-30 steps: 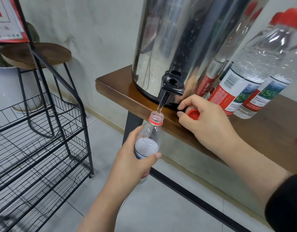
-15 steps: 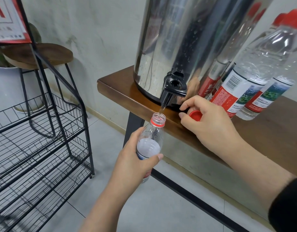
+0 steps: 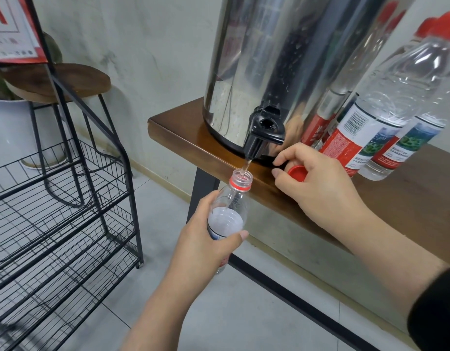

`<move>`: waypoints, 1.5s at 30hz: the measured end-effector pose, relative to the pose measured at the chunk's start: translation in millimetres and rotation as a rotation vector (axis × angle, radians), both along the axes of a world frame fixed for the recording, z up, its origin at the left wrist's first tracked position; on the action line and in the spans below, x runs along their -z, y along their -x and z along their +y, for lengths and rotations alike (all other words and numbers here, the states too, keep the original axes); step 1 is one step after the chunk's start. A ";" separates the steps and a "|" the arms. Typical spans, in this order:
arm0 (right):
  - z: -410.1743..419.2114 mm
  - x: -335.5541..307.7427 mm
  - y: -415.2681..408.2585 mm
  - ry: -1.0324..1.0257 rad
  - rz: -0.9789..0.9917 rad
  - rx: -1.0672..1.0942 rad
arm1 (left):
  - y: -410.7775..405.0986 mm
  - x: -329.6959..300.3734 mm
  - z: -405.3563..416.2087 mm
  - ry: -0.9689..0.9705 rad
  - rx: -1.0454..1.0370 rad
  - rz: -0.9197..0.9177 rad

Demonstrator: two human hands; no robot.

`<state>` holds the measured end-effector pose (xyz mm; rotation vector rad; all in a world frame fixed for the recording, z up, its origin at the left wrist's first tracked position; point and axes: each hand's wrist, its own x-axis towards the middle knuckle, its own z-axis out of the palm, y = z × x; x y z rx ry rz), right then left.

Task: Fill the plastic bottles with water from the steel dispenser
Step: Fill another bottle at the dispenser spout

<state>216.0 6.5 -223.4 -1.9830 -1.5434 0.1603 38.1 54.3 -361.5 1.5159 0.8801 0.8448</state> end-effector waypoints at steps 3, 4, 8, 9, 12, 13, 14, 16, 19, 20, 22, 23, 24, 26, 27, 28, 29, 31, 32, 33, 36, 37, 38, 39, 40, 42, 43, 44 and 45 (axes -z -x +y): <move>-0.1 0.1 -0.1 0.009 0.002 -0.001 | -0.2 -3.1 -1.9 0.006 -0.005 -0.014; -0.2 0.1 0.0 0.011 0.004 -0.003 | -0.2 -3.6 -2.2 0.005 -0.007 -0.018; -0.1 -0.4 0.2 0.013 0.008 -0.010 | 0.1 -5.7 -2.7 0.023 -0.004 -0.038; -0.2 -0.4 0.2 0.017 0.009 -0.011 | 0.0 -6.1 -2.8 0.022 -0.004 -0.037; -0.2 0.0 -0.5 0.017 0.009 -0.010 | -0.5 -4.4 -2.5 0.018 -0.004 -0.031; -0.1 0.2 -0.6 0.013 0.007 -0.010 | -0.5 -4.5 -2.9 0.020 -0.003 -0.031; 0.1 0.3 -0.7 0.008 0.006 -0.010 | -0.7 -4.4 -3.1 0.020 -0.001 -0.031; 0.4 0.5 -1.0 0.005 0.004 -0.009 | -1.0 -4.7 -3.7 0.016 0.000 -0.030; 0.3 0.4 -0.8 0.011 0.003 -0.011 | -1.0 -6.3 -4.6 0.012 -0.003 -0.027; 0.3 0.3 -0.6 0.014 0.003 -0.012 | -1.1 -6.4 -4.7 0.011 -0.005 -0.023; 0.2 0.2 -0.3 0.010 0.002 -0.012 | -0.9 -5.5 -4.4 0.007 -0.007 -0.016; 0.2 0.1 -0.1 0.013 0.003 -0.012 | -0.9 -4.9 -4.3 0.009 -0.007 -0.017; 0.3 0.1 -0.2 0.016 0.005 -0.012 | -0.8 -3.7 -3.9 0.010 -0.007 -0.018; 0.3 0.3 -0.2 0.012 0.001 -0.012 | -0.5 -1.5 -3.1 0.007 -0.011 -0.015; 0.3 0.4 -0.2 0.009 -0.002 -0.011 | -0.4 -1.0 -2.7 0.004 -0.012 -0.011; 0.3 0.5 -0.3 0.006 -0.004 -0.009 | -0.5 -1.0 -2.6 0.002 -0.013 -0.007; 0.1 0.8 -0.6 0.002 -0.004 -0.007 | -0.7 -1.0 -2.5 0.001 -0.014 -0.003; 0.3 1.4 -0.5 -0.003 -0.004 -0.004 | -0.9 -0.9 -2.2 -0.002 -0.017 0.003; 0.4 1.5 -0.6 -0.004 -0.007 -0.002 | -1.1 -1.0 -2.3 -0.002 -0.017 0.003; 0.7 1.5 -0.7 -0.004 -0.010 -0.002 | -1.1 -1.0 -2.5 -0.001 -0.017 0.002; 0.4 1.1 -0.9 0.006 -0.006 -0.001 | -1.4 -0.7 -3.4 -0.001 -0.020 -0.003; 0.4 1.2 -0.8 0.007 -0.002 -0.001 | -1.5 -1.0 -3.5 -0.002 -0.020 -0.003; 0.5 1.0 -0.8 0.006 0.001 0.000 | -1.6 -1.6 -3.7 -0.001 -0.018 -0.005; 0.6 1.0 -0.9 0.006 0.000 0.000 | -1.9 -1.8 -3.7 0.000 -0.017 -0.006; 0.7 1.1 -0.9 0.007 -0.003 -0.001 | -2.1 -1.8 -3.6 -0.002 -0.017 -0.007; 1.1 1.2 -1.1 0.007 -0.005 -0.002 | -2.0 -2.0 -3.5 -0.007 -0.018 -0.006; 1.1 1.3 -1.3 0.006 -0.005 -0.001 | -1.9 -1.8 -3.7 -0.010 -0.019 -0.004; 0.8 1.2 -1.3 0.005 -0.004 -0.001 | -2.0 -1.5 -3.8 -0.010 -0.018 -0.003; 0.6 1.2 -1.3 0.006 -0.003 -0.001 | -2.2 -1.7 -4.1 -0.007 -0.017 -0.001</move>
